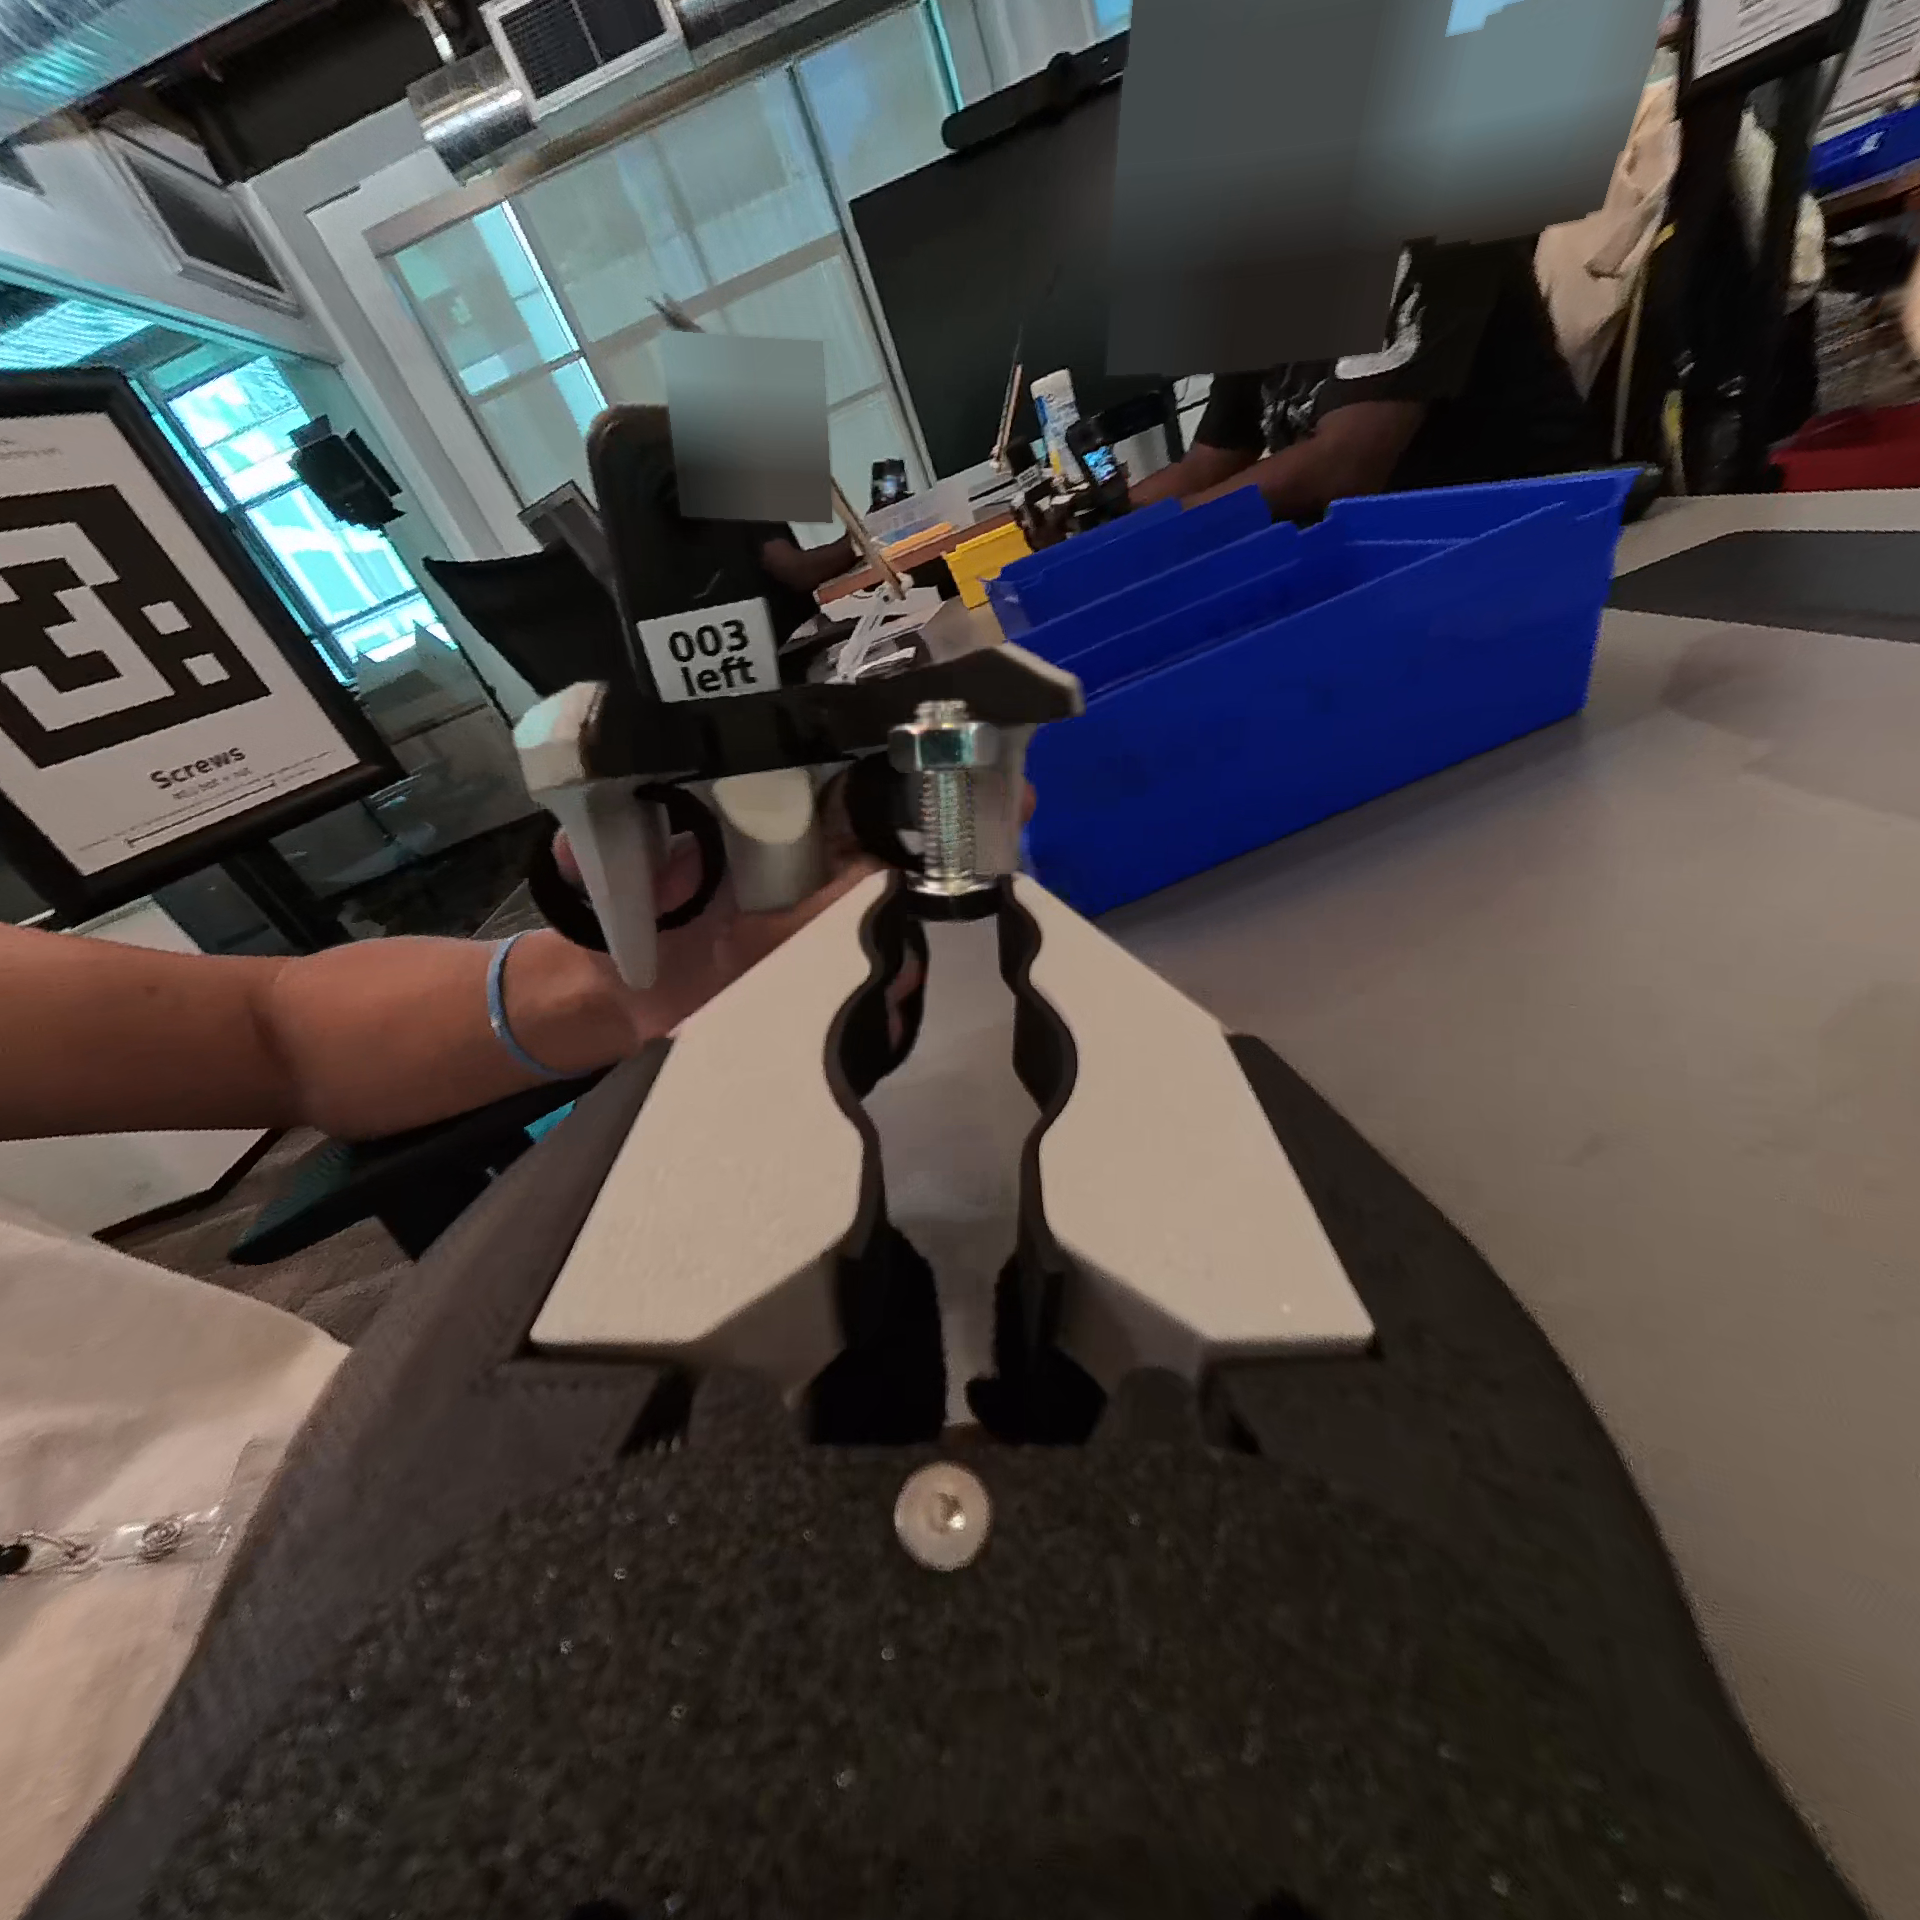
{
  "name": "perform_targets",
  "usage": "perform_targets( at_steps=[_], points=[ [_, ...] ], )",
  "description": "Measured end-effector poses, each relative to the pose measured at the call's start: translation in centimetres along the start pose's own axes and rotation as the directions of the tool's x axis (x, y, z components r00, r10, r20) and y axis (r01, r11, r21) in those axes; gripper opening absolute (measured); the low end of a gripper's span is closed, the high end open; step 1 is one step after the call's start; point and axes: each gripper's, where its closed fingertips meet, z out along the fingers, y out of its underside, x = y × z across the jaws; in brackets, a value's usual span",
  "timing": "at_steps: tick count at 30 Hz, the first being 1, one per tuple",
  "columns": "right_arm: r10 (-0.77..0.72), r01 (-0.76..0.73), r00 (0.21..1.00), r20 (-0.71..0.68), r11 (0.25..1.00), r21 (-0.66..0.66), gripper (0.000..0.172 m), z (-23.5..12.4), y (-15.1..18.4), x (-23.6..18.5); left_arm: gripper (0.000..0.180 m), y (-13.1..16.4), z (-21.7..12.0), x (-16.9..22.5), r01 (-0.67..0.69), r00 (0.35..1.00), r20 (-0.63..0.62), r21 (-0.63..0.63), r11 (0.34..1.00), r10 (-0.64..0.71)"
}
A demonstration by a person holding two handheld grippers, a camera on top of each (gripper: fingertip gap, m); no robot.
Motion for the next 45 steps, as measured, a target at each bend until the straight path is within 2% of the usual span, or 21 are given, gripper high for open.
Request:
perform_targets(
  at_steps=[4,7,8,9,12,15,20,25,28,32,36,41,45],
  points=[
    [0.009,-0.008,1.0,0.029,1.0,-0.009,0.017,0.9,0.4,-0.8,0.076,0.4,0.3,0.8,-0.001,0.999,-0.033,-0.017,1.0,0.0],
    [0.032,-0.033,0.999,0.017,0.999,0.023,0.016,0.2,-0.3,0.0,0.084,0.0,0.0,1.4,0.019,0.998,-0.067,-0.014,1.0,-0.019],
    [0.045,-0.045,0.999,0.001,0.998,0.045,0.017,-0.2,-0.8,0.5,0.08,-0.4,-0.3,1.5,0.027,0.997,-0.077,-0.001,1.0,-0.027],
    [0.059,-0.058,0.998,-0.018,0.996,0.068,0.017,-0.7,-1.3,1.1,0.066,-0.7,-0.7,1.7,0.032,0.995,-0.099,0.014,0.999,-0.031],
    [0.057,-0.054,0.998,-0.037,0.995,0.08,0.017,-1.8,-1.7,1.8,0.073,-1.3,-1.2,0.8,0.046,0.997,-0.062,0.042,0.998,-0.043],
    [0.055,-0.055,0.998,-0.009,0.997,0.059,0.017,-1.4,-1.3,1.2,0.081,-0.9,-0.8,0.2,0.05,0.998,-0.029,0.028,0.998,-0.049],
    [0.01,-0.009,0.999,0.035,1.0,-0.005,0.017,0.5,0.2,-0.8,0.081,0.1,0.0,0.5,0.023,0.999,-0.028,-0.017,1.0,-0.024],
    [0.026,-0.026,1.0,0.008,0.999,0.021,0.016,0.3,-0.2,0.0,0.085,0.2,0.1,1.3,0.034,0.998,-0.06,-0.021,0.999,-0.035],
    [0.034,-0.032,0.999,-0.032,0.998,0.059,0.017,-0.8,-1.1,1.1,0.071,-0.6,-0.4,1.4,0.032,0.997,-0.075,0.008,0.999,-0.031],
    [0.007,-0.006,1.0,-0.024,1.0,0.013,0.017,-0.9,-0.5,1.0,0.077,-0.7,-0.5,0.7,0.035,0.999,-0.04,0.019,0.999,-0.034],
    [-0.01,0.01,0.999,0.034,1.0,-0.007,0.017,0.5,0.2,-0.7,0.082,0.4,0.2,0.8,0.031,0.999,-0.036,-0.029,0.999,-0.032],
    [-0.021,0.021,1.0,0.005,1.0,-0.009,0.017,0.5,0.2,-0.2,0.085,0.5,0.3,1.3,0.022,0.999,-0.041,-0.031,0.999,-0.023],
    [0.004,-0.003,0.999,-0.038,0.999,0.032,0.017,-0.8,-0.8,1.1,0.071,-0.5,-0.6,1.0,0.035,0.998,-0.048,0.015,0.999,-0.034]
  ],
)
